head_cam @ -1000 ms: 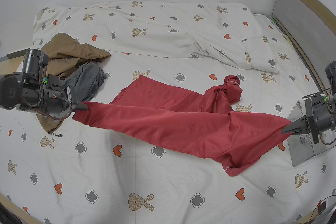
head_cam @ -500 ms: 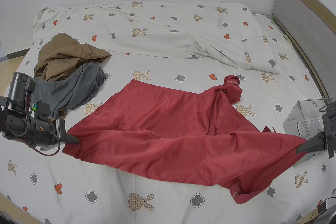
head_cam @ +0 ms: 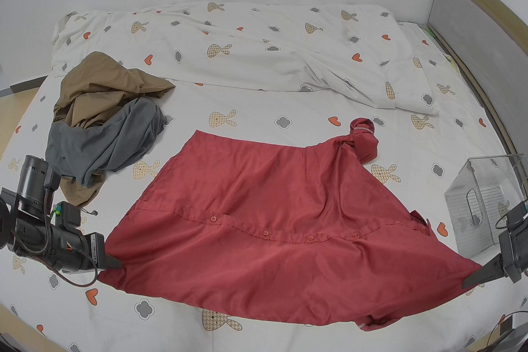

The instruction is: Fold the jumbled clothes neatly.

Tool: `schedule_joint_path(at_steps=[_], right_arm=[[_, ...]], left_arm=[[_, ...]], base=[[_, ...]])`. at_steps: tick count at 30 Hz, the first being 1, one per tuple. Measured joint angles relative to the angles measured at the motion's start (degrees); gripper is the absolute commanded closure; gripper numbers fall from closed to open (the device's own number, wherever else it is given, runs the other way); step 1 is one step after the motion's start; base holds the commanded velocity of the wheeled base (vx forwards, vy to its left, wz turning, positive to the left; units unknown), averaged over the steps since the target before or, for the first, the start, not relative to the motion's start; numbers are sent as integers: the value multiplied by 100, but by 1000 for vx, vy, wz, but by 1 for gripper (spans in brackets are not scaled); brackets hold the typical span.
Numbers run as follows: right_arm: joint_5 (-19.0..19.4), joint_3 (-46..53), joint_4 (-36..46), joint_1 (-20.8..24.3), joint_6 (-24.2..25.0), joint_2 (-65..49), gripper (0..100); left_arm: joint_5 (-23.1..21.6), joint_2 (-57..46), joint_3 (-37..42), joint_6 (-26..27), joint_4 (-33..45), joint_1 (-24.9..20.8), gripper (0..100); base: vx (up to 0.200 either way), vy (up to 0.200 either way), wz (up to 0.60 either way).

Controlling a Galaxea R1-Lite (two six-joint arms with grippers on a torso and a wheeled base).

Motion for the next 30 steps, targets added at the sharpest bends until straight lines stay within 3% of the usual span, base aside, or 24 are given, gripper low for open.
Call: schedule_joint_path(at_steps=[1,9,15,20,24,30], right_arm=[[-68,77,-2,11,-46,-2,0],[-418,541,-11,52,-343,-29,0],[-1279,806,-207,27,-898,-217,0],[-1259,920,-372,206,-1453,-663,0],[-1108,1001,-400,768,-1752,-934,0],[-961,1147,-427,2260,-1971,-923,0]], left_arm=[[0,4,68,6,-4,0,0],[11,72,441,110,-85,6,0],[5,-20,571,121,-102,22,0],[-22,-204,529,124,-268,6,0],[-28,-322,455,123,-408,-61,0],[-38,-438,254,116,-560,-232,0]], base=[[0,0,0],[0,0,0],[0,0,0],[0,0,0],[0,0,0],[0,0,0]])
